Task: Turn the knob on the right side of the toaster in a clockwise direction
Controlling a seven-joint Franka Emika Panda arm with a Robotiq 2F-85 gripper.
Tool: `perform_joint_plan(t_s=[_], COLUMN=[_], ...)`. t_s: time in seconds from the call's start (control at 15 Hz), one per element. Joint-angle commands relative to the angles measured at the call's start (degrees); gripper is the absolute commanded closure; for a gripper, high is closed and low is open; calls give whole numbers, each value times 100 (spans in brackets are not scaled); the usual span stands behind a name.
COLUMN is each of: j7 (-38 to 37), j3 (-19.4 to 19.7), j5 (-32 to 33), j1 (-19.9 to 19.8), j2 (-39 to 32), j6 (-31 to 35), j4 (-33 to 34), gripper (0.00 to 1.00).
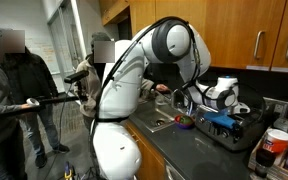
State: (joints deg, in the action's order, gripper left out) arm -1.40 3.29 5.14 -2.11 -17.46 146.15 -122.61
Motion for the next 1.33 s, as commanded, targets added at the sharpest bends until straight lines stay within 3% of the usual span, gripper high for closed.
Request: perform_joint_plan(t_s=[0.0, 1.27], j7=[-483, -561], j3=[78, 12], j5=[164, 35], j1=[193, 160], j2=[415, 414], j6=[-141, -133], j4=[-275, -252], gripper=[0, 0])
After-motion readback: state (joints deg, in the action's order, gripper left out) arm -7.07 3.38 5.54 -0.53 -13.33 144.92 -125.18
